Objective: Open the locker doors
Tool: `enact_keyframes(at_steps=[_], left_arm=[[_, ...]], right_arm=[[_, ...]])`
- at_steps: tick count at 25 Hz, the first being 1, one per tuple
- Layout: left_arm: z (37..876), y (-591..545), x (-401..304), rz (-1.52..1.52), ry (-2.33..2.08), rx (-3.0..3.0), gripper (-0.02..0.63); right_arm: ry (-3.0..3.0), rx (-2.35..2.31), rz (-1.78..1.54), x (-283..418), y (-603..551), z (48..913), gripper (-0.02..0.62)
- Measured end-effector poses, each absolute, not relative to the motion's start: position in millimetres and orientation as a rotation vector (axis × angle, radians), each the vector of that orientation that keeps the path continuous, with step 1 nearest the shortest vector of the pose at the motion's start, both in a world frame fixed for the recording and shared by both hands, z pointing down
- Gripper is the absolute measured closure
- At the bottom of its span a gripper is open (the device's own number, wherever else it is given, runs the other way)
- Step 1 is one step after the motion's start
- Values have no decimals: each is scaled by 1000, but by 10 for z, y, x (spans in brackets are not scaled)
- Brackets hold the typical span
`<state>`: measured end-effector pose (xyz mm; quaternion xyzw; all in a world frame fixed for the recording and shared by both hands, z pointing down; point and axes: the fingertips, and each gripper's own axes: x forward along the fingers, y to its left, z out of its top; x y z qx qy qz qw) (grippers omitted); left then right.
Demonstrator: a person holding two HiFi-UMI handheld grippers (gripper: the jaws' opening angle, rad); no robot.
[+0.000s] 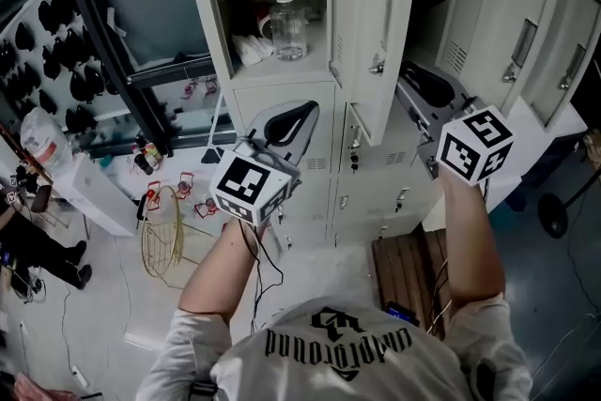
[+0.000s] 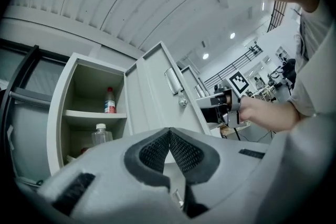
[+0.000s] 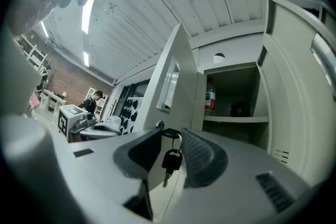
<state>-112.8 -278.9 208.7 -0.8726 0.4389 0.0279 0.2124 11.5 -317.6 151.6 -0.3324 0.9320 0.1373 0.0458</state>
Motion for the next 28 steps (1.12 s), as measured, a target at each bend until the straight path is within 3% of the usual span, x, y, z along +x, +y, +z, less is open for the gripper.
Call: enact_keyframes(at_steps=[12, 28], left_arm=[[2089, -2792, -716, 58, 1259, -2385, 598], [2400, -2782, -704, 34, 1334, -2403, 598]], right_arm=[[2865, -912, 411, 459, -3391, 1537, 474], [2848, -963, 430, 697, -3163, 1992, 463]])
